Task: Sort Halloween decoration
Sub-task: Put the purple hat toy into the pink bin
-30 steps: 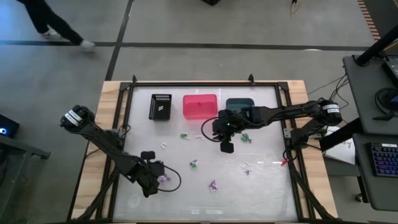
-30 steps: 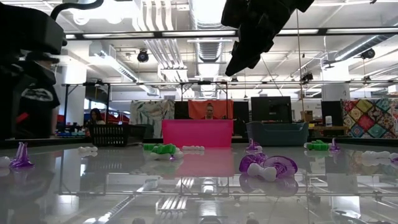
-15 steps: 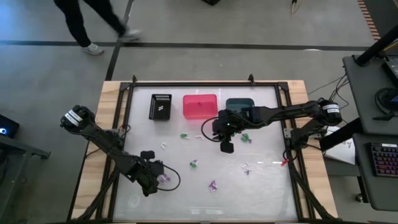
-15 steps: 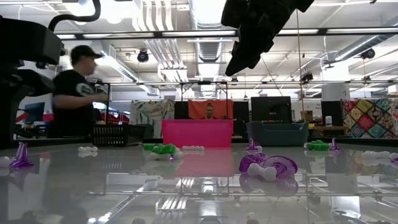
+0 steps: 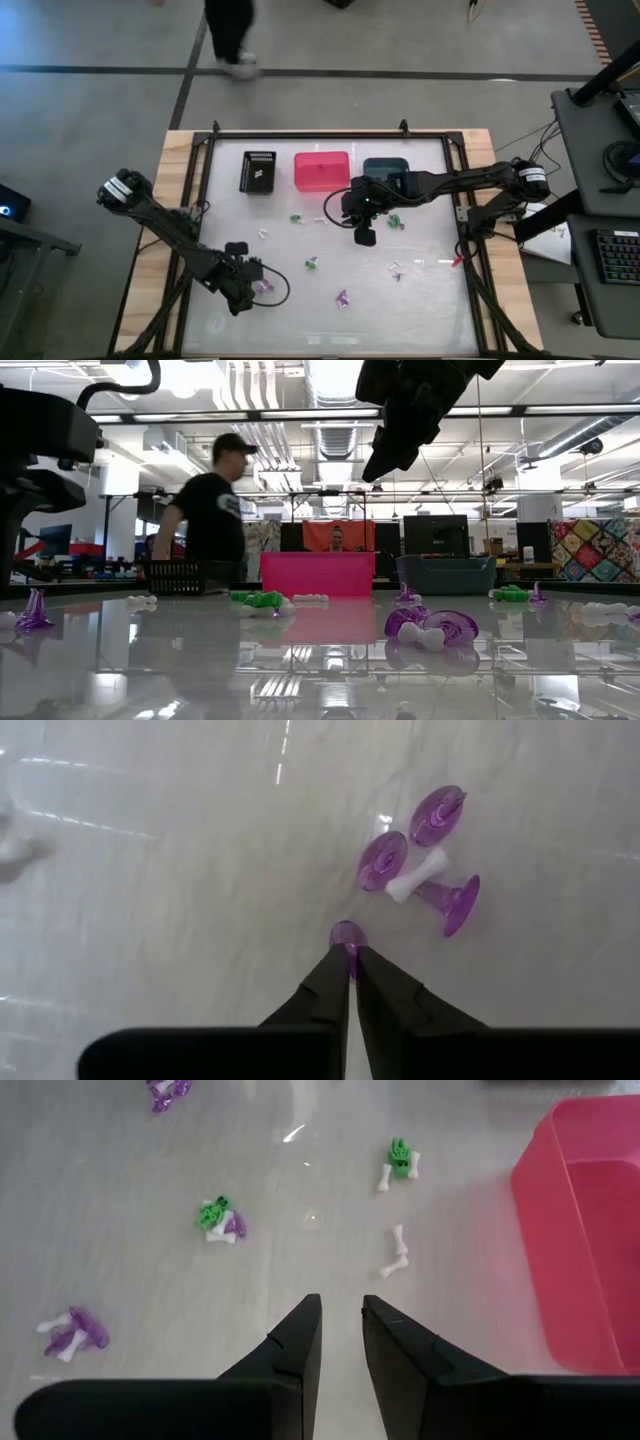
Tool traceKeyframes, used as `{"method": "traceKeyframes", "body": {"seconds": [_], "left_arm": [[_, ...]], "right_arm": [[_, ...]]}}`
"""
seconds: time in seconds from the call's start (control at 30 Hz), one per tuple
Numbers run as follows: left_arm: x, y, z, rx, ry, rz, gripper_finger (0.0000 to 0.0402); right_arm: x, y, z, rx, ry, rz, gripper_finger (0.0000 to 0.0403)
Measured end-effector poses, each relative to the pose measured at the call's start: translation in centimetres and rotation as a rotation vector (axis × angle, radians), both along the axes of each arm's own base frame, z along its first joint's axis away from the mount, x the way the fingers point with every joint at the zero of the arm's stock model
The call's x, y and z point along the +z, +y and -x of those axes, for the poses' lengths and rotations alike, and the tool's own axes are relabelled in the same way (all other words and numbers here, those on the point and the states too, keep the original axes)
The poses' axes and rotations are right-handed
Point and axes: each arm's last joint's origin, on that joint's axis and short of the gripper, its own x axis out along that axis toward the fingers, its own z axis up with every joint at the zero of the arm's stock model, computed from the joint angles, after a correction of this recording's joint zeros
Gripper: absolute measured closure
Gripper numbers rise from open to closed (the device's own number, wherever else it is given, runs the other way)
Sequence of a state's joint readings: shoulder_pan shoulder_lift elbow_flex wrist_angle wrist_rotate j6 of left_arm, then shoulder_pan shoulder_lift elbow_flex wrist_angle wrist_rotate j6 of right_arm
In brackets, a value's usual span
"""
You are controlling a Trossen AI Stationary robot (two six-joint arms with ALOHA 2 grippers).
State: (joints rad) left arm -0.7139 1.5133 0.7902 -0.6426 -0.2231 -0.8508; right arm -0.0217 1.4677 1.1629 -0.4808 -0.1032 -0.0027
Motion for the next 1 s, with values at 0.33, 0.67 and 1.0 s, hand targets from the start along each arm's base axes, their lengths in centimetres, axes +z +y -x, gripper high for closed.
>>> {"method": "traceKeyframes", "body": {"seconds": [0.33, 0.67, 1.0], "left_arm": [[5.1, 1.1, 0.0, 0.035, -0.347, -0.141, 0.0401], [10.4, 3.4, -1.8, -0.034, -0.738, -0.353, 0.0401], [9.9, 6.1, -5.3, -0.033, -0.736, -0.52, 0.0402]], "right_arm": [[-2.1, 0.8, -0.4, 0.074, -0.163, 0.048, 0.0335], [-3.6, 1.4, -0.4, 0.102, -0.517, 0.085, 0.0335], [-2.3, 2.5, -0.7, 0.159, -0.682, 0.125, 0.0312]]}}
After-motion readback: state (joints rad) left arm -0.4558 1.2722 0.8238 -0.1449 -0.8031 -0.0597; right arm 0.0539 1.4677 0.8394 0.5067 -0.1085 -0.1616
